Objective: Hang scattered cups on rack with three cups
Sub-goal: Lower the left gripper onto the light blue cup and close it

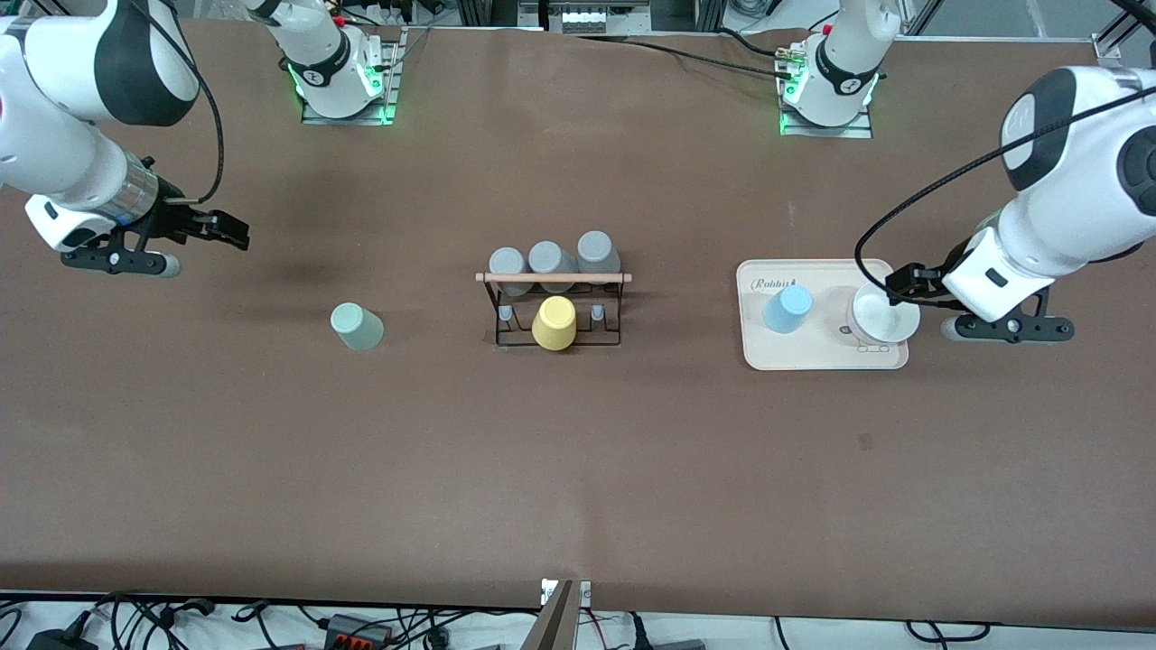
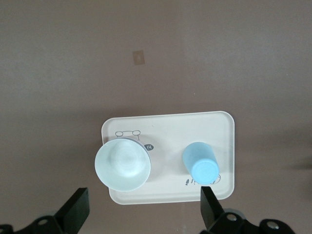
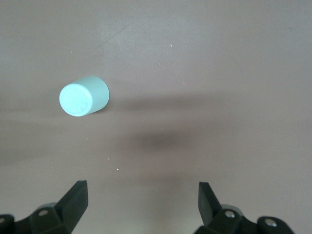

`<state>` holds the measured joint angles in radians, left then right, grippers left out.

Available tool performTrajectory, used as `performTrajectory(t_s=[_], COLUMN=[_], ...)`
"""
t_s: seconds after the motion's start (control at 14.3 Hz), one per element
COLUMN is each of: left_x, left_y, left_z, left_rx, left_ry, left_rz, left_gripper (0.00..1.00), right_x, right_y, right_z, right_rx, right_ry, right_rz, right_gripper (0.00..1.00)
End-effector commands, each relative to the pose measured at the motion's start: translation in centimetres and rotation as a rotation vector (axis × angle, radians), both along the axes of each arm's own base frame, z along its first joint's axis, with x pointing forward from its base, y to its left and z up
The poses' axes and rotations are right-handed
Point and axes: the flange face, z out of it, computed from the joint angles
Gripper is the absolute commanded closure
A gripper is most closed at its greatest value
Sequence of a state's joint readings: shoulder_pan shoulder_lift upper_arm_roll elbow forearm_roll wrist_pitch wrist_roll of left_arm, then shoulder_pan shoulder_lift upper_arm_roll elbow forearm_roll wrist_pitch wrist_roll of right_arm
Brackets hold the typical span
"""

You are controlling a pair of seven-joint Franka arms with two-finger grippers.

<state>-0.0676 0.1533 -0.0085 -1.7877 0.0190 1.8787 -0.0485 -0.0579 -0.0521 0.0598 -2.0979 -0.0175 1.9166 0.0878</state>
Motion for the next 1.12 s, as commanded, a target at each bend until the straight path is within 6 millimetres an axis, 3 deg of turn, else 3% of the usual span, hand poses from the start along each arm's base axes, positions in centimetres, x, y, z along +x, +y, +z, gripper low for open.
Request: performTrajectory(t_s=[0.0, 0.21, 0.42, 0.56, 0.7, 0.84, 1.05], left_x=[0.5, 0.3, -0.3, -0.9, -2.3, -4.5, -7.9], left_y=[2.0, 2.1, 0.1, -0.1, -5.3, -6.3, -6.1], left_z=[-1.1, -5.1, -7.9, -9.6, -10.4, -13.7, -18.0], left_rx=[-0.025, -0.026, -0.031, -0.035, -0.055, -0.056, -0.054], left_ry=[-0.019, -0.042, -0.031, -0.040, -0.029, -0.040, -0.091], left_rz=[-0.017, -0.015, -0.038, -0.034, -0.064, -0.063, -0.080], left_gripper=[0.00, 0.00, 0.00, 0.00, 0.00, 0.00, 0.00], right_x=[0.0, 0.1, 0.1, 0.1, 0.0, 0.0, 0.0], right_y=[-0.1, 0.0, 0.0, 0.0, 0.0, -0.2, -0.1], right_z=[-0.2, -0.5, -0.9, -1.0, -1.1, -1.1, -1.4], right_rx=[0.007, 0.008, 0.009, 0.009, 0.010, 0.013, 0.016], right_ry=[-0.003, 0.002, 0.010, 0.011, 0.017, 0.018, 0.024], right_rz=[0.033, 0.042, 0.042, 0.043, 0.049, 0.072, 0.080], right_gripper=[0.00, 0.00, 0.00, 0.00, 0.00, 0.00, 0.00])
